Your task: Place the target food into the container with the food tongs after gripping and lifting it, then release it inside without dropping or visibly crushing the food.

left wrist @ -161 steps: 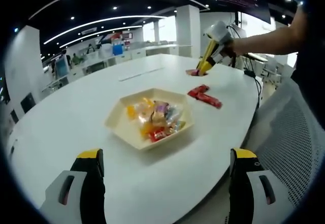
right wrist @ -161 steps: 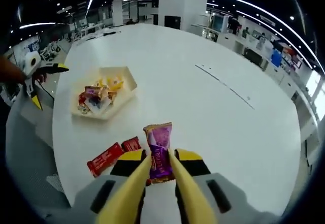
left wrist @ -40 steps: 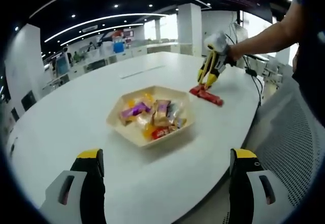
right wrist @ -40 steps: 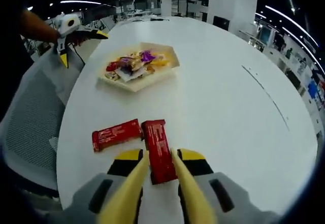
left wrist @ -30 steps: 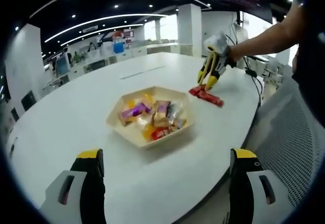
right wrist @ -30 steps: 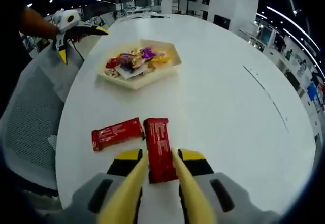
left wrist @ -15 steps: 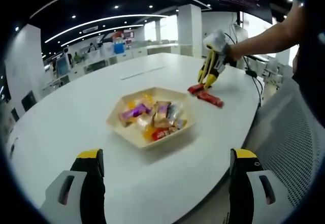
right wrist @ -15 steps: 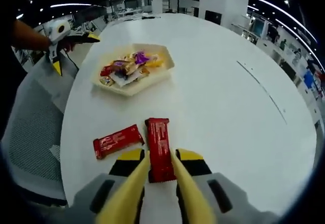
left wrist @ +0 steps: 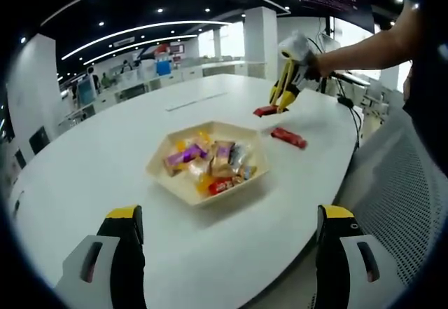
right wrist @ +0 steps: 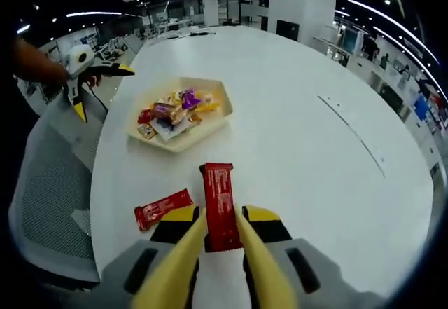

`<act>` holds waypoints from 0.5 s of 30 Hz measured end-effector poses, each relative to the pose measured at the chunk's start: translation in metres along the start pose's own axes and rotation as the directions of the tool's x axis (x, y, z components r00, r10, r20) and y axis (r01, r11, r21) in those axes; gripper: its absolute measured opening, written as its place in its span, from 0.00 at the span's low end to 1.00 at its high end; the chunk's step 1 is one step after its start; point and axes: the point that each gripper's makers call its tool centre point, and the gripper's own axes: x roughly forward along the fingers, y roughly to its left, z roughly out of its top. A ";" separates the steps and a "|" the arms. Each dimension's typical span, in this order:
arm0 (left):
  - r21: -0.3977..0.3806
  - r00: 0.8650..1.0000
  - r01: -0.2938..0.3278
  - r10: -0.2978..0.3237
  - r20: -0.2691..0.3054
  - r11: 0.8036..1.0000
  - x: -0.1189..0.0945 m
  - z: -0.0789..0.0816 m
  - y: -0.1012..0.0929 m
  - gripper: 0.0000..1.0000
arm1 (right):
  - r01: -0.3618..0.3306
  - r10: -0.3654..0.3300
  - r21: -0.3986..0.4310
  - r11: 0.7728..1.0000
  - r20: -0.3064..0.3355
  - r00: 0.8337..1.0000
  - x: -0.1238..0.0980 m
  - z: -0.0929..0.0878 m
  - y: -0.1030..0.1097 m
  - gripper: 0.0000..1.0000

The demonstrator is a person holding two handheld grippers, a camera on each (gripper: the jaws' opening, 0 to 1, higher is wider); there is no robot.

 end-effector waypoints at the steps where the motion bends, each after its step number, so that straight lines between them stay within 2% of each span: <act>1: 0.002 1.000 0.001 -0.001 0.001 1.000 0.000 0.000 0.000 0.99 | 0.002 -0.002 -0.003 1.000 0.001 1.000 -0.001 0.001 -0.001 0.23; 15: 0.002 1.000 -0.007 0.007 0.008 1.000 0.000 0.001 0.002 0.99 | 0.004 -0.003 -0.031 1.000 0.037 0.999 -0.003 0.038 0.005 0.23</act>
